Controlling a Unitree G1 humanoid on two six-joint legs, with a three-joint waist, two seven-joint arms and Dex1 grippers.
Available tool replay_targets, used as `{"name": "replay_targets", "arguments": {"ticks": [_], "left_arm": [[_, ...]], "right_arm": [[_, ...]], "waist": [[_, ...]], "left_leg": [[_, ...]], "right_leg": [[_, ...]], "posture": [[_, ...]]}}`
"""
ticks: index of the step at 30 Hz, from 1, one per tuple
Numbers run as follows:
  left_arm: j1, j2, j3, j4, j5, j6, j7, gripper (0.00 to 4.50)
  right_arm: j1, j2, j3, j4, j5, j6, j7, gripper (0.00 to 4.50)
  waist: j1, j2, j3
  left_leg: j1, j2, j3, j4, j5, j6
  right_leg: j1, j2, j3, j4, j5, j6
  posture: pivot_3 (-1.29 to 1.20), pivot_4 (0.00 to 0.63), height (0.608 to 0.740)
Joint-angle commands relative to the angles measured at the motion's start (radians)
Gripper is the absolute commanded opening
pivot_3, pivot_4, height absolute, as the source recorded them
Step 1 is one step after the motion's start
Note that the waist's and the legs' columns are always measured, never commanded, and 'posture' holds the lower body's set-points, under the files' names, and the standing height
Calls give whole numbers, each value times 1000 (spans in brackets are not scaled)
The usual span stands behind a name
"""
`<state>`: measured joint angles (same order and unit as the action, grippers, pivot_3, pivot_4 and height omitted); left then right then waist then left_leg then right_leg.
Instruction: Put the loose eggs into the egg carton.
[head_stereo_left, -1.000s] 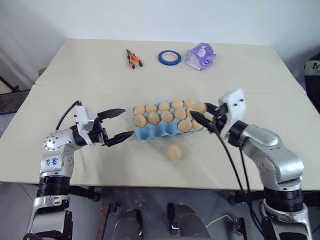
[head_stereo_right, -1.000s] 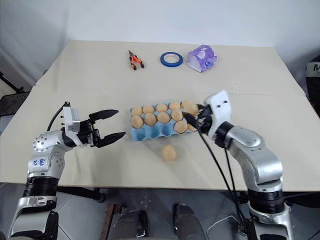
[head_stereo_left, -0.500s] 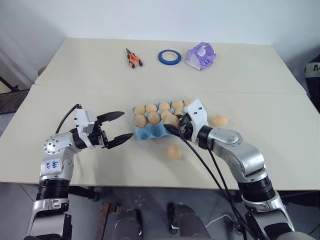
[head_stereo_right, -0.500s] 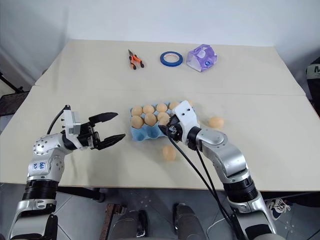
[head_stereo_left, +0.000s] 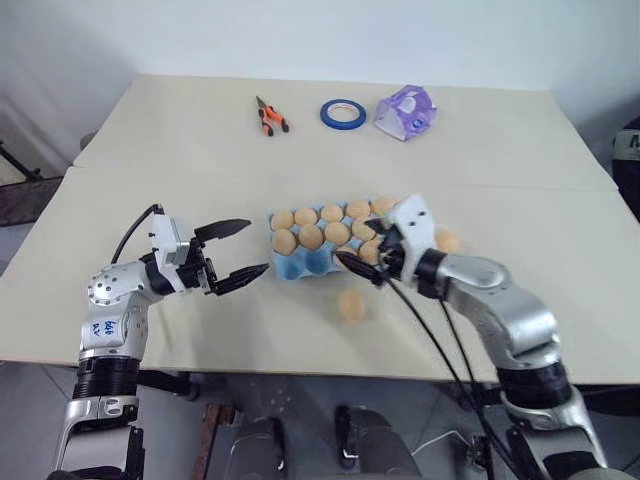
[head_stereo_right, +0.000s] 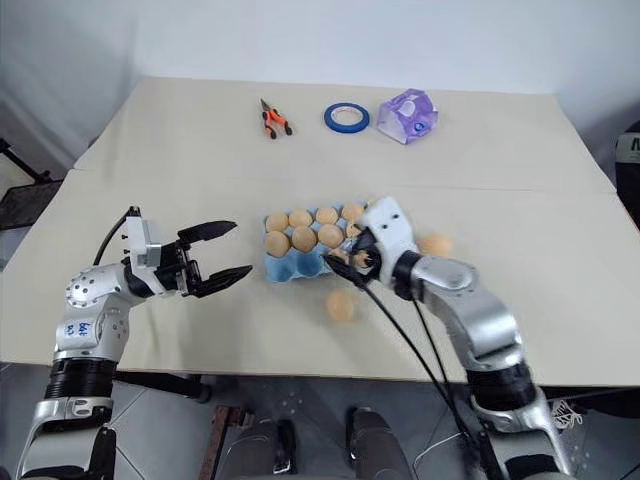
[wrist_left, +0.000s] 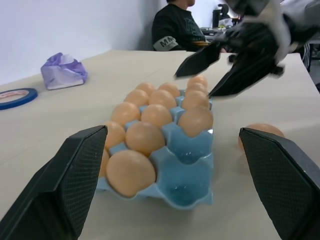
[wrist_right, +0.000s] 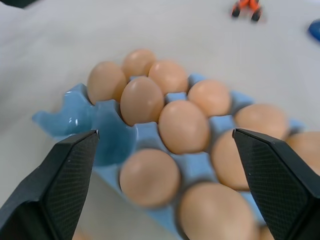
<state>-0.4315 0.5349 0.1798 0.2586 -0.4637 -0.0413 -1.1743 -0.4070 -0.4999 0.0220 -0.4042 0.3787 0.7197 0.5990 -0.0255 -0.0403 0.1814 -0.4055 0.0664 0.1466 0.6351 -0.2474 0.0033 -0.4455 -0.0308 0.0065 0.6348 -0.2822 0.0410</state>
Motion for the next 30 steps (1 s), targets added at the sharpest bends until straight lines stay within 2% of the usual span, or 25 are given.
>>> {"name": "replay_targets", "arguments": {"ticks": [1,9,17,23,30], "left_arm": [[-21,12,6,-1,-11,-2,-9,4500],[-34,18,10,37,-9,-11,-28,4500],[-37,51,26,79,-28,-11,-98,4500],[-34,66,31,83,-47,1,-153,4500],[-33,74,31,79,-59,20,-200,4500]], "right_arm": [[91,-68,-124,-72,59,-105,103,4475],[392,-192,-407,78,117,-354,345,4475],[575,-224,-591,254,150,-465,444,4475],[616,-227,-636,281,155,-475,428,4475],[610,-222,-626,260,166,-459,391,4475]], "waist": [[-1,0,0],[-3,0,0],[-4,0,0],[-5,0,0],[-4,0,0]], "left_leg": [[0,0,0,0,0,0],[2,0,1,0,0,0],[3,0,1,1,0,0],[3,0,2,1,1,0],[3,0,1,1,1,0]], "right_leg": [[0,0,0,0,0,0],[1,3,1,-1,1,2],[2,3,2,-1,1,2],[2,2,3,-1,1,2],[2,1,2,-1,1,2]], "posture": [[0,150,740],[0,150,740],[0,150,740],[0,150,740],[0,150,740]]}}
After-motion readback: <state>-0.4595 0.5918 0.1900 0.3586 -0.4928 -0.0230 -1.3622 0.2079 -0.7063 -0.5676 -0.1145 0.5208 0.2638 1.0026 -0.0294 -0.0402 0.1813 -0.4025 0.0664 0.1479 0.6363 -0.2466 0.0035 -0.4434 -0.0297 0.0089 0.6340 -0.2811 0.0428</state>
